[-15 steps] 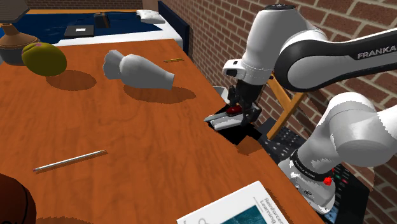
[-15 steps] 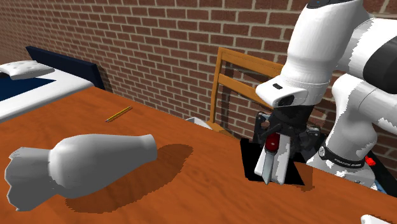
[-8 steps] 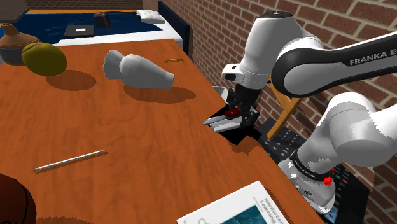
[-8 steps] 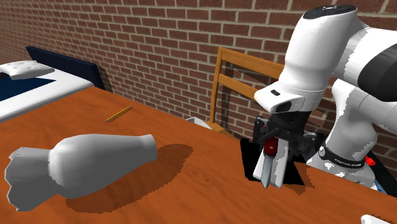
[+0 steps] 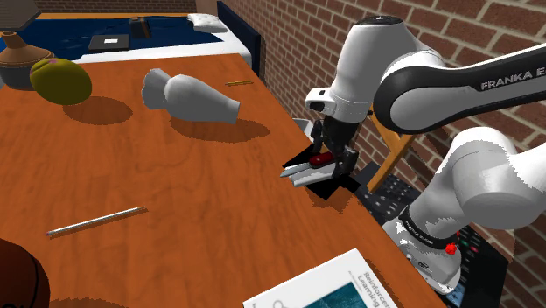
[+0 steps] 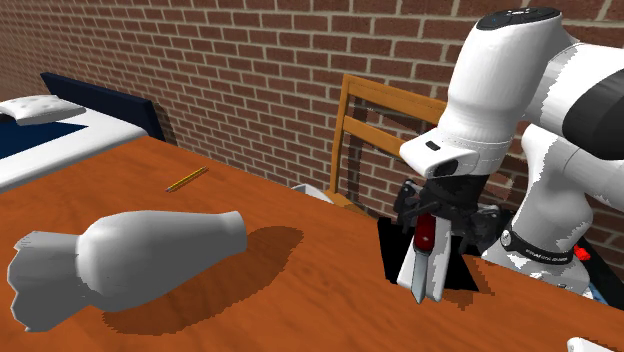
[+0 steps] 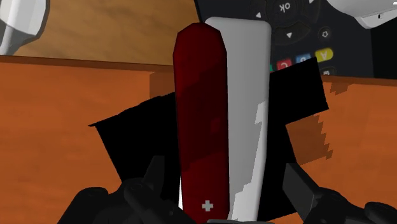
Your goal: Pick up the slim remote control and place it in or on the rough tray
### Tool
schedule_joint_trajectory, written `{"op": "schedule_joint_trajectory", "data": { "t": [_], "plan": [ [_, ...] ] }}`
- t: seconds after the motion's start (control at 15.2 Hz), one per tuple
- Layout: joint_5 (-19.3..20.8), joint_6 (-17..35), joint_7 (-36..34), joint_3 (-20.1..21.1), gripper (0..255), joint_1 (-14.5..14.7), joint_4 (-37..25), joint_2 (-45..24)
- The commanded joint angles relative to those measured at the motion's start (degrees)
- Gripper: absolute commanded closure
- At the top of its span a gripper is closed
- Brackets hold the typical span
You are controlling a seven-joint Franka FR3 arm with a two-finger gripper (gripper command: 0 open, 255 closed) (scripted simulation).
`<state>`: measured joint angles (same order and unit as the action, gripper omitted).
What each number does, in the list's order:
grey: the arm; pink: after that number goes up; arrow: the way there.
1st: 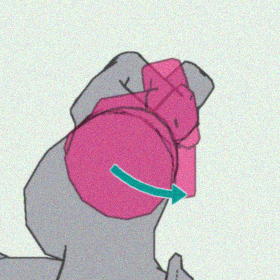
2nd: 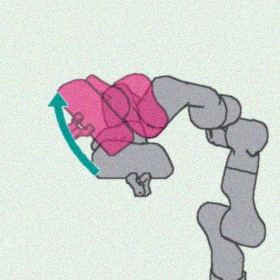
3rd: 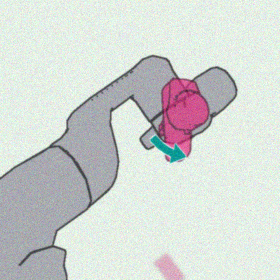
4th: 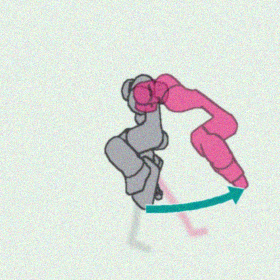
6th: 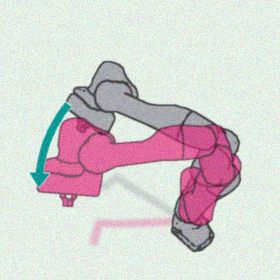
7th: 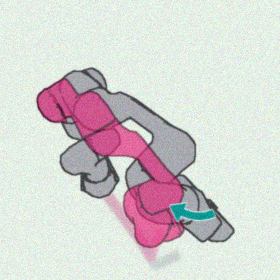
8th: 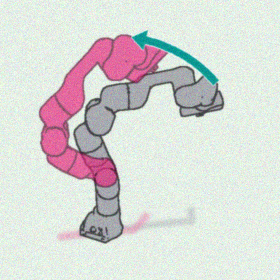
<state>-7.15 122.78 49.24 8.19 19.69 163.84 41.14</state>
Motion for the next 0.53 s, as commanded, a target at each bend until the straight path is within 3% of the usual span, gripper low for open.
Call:
{"op": "schedule_joint_trajectory", "data": {
  "t": [0.0,0.2,0.46],
  "plan": [
    [0.2,-2.5,0.0,-0.2,0,-0.1,-1.4,1.1],
    [0.8,-9.0,-0.1,-0.8,0,-0.3,-5.5,3.5],
    [0.8,-9.0,-0.1,-0.8,0,-0.3,-5.5,3.5]
  ]
}}
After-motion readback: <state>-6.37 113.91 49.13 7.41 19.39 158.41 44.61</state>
